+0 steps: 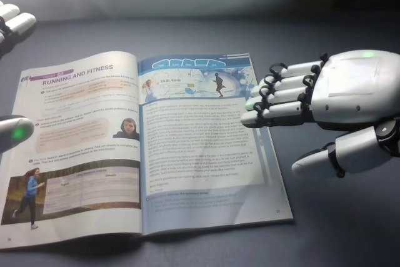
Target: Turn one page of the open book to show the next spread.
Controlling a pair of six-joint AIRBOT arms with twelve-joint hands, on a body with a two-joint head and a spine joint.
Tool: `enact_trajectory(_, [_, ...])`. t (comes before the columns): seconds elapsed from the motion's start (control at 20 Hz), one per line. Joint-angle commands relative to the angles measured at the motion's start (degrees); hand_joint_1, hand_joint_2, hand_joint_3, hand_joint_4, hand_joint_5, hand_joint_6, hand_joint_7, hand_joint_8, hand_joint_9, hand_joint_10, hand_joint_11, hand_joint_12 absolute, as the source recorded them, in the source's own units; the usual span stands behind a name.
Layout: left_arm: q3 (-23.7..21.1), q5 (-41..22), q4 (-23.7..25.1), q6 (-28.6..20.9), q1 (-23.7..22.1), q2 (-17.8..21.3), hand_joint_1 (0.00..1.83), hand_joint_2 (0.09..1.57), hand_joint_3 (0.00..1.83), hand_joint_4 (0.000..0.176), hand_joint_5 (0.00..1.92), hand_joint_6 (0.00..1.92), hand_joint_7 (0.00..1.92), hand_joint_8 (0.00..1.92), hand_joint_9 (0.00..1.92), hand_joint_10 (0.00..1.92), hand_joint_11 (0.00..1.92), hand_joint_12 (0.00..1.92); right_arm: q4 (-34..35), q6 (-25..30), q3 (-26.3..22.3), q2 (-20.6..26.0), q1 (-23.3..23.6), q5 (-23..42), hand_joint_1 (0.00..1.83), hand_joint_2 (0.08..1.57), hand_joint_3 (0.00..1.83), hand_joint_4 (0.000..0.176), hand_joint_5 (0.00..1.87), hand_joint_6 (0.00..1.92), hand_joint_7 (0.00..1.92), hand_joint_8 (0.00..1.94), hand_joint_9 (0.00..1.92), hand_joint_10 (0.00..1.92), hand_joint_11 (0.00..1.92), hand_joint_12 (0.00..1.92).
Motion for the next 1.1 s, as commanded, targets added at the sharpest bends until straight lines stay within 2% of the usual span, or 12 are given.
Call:
enact_trajectory(0.0, [0.3,-6.8,-1.7,-0.3,-0.3,0.1,0.00,1.28,0.01,0.000,0.00,0.00,0.00,0.00,0.00,0.00,0.00,0.00,0.0,2.2,0.4,-0.4,0.4,1.2,0.00,1.32,0.00,0.000,0.11,0.01,0.07,0.01,0.04,0.01,0.00,0.04])
enact_trajectory(0.05, [0.4,-6.8,-1.7,-0.3,-0.3,0.0,0.00,1.28,0.01,0.000,0.00,0.00,0.00,0.00,0.00,0.00,0.00,0.00,-2.2,4.0,0.8,-1.0,0.4,0.2,0.00,1.30,0.00,0.000,0.13,0.01,0.09,0.00,0.04,0.01,0.00,0.08])
enact_trajectory(0.1, [0.4,-6.7,-1.7,-0.3,-0.3,0.0,0.00,1.28,0.00,0.000,0.00,0.00,0.00,0.00,0.00,0.00,0.00,0.00,-4.7,5.5,1.1,-1.5,0.3,-0.8,0.00,1.31,0.00,0.000,0.12,0.00,0.06,0.00,0.03,0.01,0.00,0.01])
enact_trajectory(0.2, [0.4,-6.6,-1.7,-0.3,-0.3,0.0,0.00,1.28,0.00,0.000,0.00,0.00,0.00,0.00,0.00,0.00,0.00,0.00,-7.3,7.4,1.8,-2.2,-0.2,-1.9,0.00,1.31,0.00,0.000,0.13,0.01,0.05,0.00,0.03,0.01,0.01,0.01])
enact_trajectory(0.55, [0.4,-6.3,-1.7,-0.3,-0.3,0.2,0.00,1.30,0.01,0.000,0.00,0.00,0.00,0.00,0.00,0.00,0.00,0.00,-8.8,8.8,3.2,-3.9,-2.3,-2.8,0.00,1.31,0.00,0.000,0.08,0.00,0.00,0.00,0.00,0.00,0.00,0.00])
enact_trajectory(0.7, [0.4,-6.5,-1.7,-0.3,-0.3,0.2,0.00,1.30,0.01,0.000,0.00,0.00,0.00,0.00,0.00,0.00,0.00,0.00,-13.5,12.8,3.8,-5.0,-2.4,-2.8,0.00,1.31,0.00,0.000,0.07,0.00,0.00,0.00,0.00,0.00,0.00,0.00])
enact_trajectory(1.05, [0.4,-6.7,-1.7,-0.3,-0.3,0.2,0.00,1.30,0.00,0.000,0.00,0.00,0.00,0.00,0.00,0.00,0.00,0.00,-16.8,14.9,4.8,-7.1,-2.7,-2.6,0.00,1.30,0.00,0.000,0.08,0.00,0.00,0.00,0.00,0.00,0.00,0.00])
